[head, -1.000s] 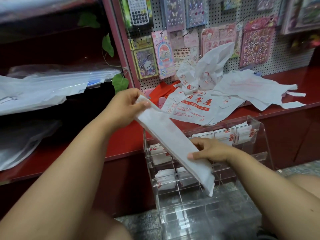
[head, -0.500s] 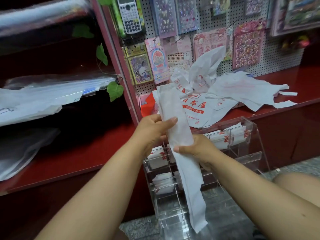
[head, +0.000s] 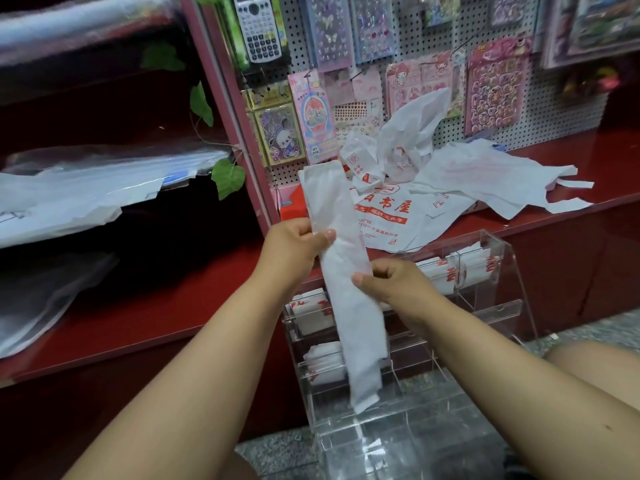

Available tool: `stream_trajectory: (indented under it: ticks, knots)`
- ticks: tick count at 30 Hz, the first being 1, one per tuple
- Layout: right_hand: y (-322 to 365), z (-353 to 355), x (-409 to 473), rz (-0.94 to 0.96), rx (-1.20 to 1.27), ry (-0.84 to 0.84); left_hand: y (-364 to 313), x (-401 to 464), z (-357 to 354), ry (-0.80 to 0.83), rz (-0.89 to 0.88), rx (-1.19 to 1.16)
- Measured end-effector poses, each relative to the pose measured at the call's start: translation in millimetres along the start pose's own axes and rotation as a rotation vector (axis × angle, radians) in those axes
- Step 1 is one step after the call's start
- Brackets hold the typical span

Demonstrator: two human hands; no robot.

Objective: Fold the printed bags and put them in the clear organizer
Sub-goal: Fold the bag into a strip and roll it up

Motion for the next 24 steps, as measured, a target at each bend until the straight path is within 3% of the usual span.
stream_trajectory:
  ticks: [3, 6, 8, 16, 24]
  knots:
    - [4, 0, -1, 0.053, 0.024, -0.124, 11, -7, -8, 0.060, 0.120, -0.185]
    - [5, 0, -2, 0.073, 0.043, -0.160, 35, -23, -18, 0.124, 0.274, -0.102]
    - [7, -1, -2, 0.085, 0.037, -0.165, 44, -29, -21, 0.069, 0.284, -0.075]
    - [20, 2, -4, 0.171, -0.016, -0.230, 33, -41, -16, -0.028, 0.104, -0.092]
    - [32, 5, -7, 0.242, 0.006, -0.177, 25, -46, -18, -0.141, -0.071, -0.038]
Point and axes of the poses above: each hand's wrist, its own x-axis towards the middle knuckle, its own z-axis out of the back of the hand, y = z × x, the point moved 1 cm from there along x, towards the middle knuckle, and after that the axes turned 4 degrees about x, right-handed, at the moved point
